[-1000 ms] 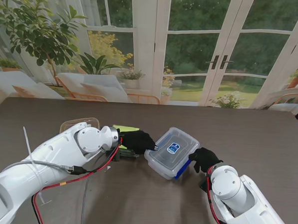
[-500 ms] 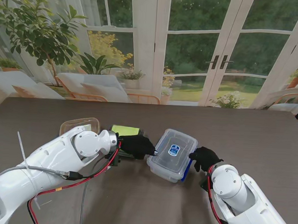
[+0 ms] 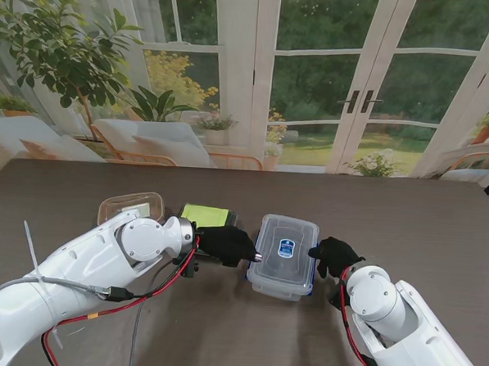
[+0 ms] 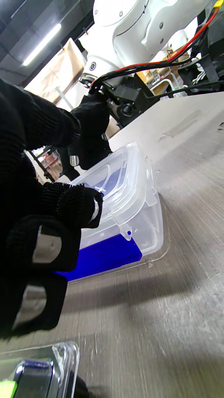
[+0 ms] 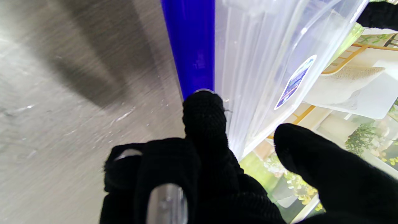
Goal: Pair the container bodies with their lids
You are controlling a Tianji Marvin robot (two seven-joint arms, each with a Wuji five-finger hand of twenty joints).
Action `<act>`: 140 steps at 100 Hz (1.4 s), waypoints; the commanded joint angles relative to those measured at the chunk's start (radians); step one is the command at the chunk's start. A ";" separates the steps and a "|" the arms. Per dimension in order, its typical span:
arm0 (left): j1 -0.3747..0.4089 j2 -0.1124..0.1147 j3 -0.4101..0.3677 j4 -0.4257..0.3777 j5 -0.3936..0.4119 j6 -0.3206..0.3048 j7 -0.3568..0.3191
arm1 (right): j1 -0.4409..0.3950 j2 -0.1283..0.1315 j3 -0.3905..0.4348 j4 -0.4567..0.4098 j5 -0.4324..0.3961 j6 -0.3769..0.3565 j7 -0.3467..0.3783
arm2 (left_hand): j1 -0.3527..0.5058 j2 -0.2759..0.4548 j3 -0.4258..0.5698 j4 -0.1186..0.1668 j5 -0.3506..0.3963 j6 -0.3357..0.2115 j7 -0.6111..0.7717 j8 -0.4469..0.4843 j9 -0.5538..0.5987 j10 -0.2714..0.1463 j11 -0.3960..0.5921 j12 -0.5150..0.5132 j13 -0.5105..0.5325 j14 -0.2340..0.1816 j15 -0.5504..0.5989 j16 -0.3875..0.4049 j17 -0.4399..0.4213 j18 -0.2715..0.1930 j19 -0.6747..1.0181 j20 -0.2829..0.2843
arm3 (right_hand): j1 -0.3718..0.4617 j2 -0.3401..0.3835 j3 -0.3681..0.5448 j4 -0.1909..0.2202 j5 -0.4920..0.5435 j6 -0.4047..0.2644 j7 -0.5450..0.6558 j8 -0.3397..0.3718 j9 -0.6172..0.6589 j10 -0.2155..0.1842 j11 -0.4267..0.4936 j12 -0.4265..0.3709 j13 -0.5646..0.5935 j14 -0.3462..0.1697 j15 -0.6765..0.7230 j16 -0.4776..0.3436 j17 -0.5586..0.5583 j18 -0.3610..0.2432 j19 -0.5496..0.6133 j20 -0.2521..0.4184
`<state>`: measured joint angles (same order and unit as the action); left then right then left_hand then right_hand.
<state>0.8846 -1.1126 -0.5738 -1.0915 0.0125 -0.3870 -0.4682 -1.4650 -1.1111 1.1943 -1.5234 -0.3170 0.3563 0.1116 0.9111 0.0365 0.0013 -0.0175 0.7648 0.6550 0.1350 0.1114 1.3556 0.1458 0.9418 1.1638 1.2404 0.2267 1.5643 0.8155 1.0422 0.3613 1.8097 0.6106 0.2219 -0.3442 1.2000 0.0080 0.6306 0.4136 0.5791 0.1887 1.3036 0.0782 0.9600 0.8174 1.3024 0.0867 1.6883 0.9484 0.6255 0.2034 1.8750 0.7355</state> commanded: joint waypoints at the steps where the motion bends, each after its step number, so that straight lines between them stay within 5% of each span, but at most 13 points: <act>1: 0.012 -0.016 0.007 -0.027 -0.005 -0.008 -0.027 | 0.003 -0.013 -0.017 -0.007 0.006 -0.015 0.024 | -0.022 0.062 -0.018 0.009 0.023 -0.210 -0.057 -0.018 0.001 0.026 0.024 -0.008 0.029 -0.022 0.001 -0.005 0.030 -0.016 0.187 -0.015 | -0.012 0.004 -0.024 -0.025 -0.013 -0.245 -0.013 -0.007 0.072 0.085 0.003 -0.006 0.007 -0.027 0.035 0.003 0.563 0.008 0.178 -0.019; 56: 0.037 0.001 -0.043 -0.063 0.058 0.038 -0.014 | 0.006 -0.012 -0.014 0.008 -0.017 -0.017 0.019 | -0.024 0.060 -0.018 0.009 0.025 -0.212 -0.056 -0.017 0.001 0.025 0.024 -0.011 0.029 -0.030 -0.005 -0.005 0.030 -0.012 0.183 -0.015 | -0.015 0.004 -0.027 -0.026 -0.013 -0.243 -0.013 -0.006 0.069 0.084 0.002 -0.005 0.007 -0.020 0.028 -0.001 0.562 0.016 0.171 -0.022; 131: 0.072 0.020 -0.102 -0.099 0.101 0.069 -0.018 | 0.007 -0.015 -0.015 -0.051 -0.182 0.068 -0.060 | -0.027 0.058 -0.018 0.009 0.028 -0.215 -0.055 -0.017 0.001 0.020 0.026 -0.012 0.029 -0.034 -0.004 -0.006 0.029 -0.012 0.179 -0.018 | -0.061 0.008 -0.103 -0.032 -0.002 -0.242 -0.020 -0.010 0.050 0.077 -0.001 -0.005 0.008 -0.028 0.013 -0.008 0.560 0.016 0.154 -0.031; 140: 0.075 0.019 -0.105 -0.096 0.103 0.066 -0.014 | 0.012 -0.017 -0.019 -0.051 -0.199 0.059 -0.076 | -0.027 0.058 -0.017 0.009 0.033 -0.218 -0.053 -0.016 0.001 0.019 0.027 -0.012 0.029 -0.034 -0.004 -0.006 0.029 -0.012 0.179 -0.018 | -0.055 0.001 -0.109 -0.033 -0.019 -0.258 -0.028 -0.013 -0.050 0.094 -0.023 -0.003 0.008 0.006 -0.063 -0.047 0.546 0.085 0.067 -0.073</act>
<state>0.9568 -1.0928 -0.6741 -1.1854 0.1138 -0.3214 -0.4660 -1.4571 -1.1217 1.1792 -1.5635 -0.5042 0.4278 0.0348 0.9111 0.0365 0.0013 -0.0174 0.7811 0.4569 0.0960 0.1009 1.3409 0.1477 0.9425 1.1529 1.2405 0.2275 1.5503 0.8149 1.0422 0.3634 1.8097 0.6003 0.1957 -0.3442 1.1104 -0.0088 0.6370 0.1917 0.5602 0.1849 1.2857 0.0798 0.9589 0.8174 1.2995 0.0872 1.6560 0.9295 0.6255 0.2196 1.8750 0.7096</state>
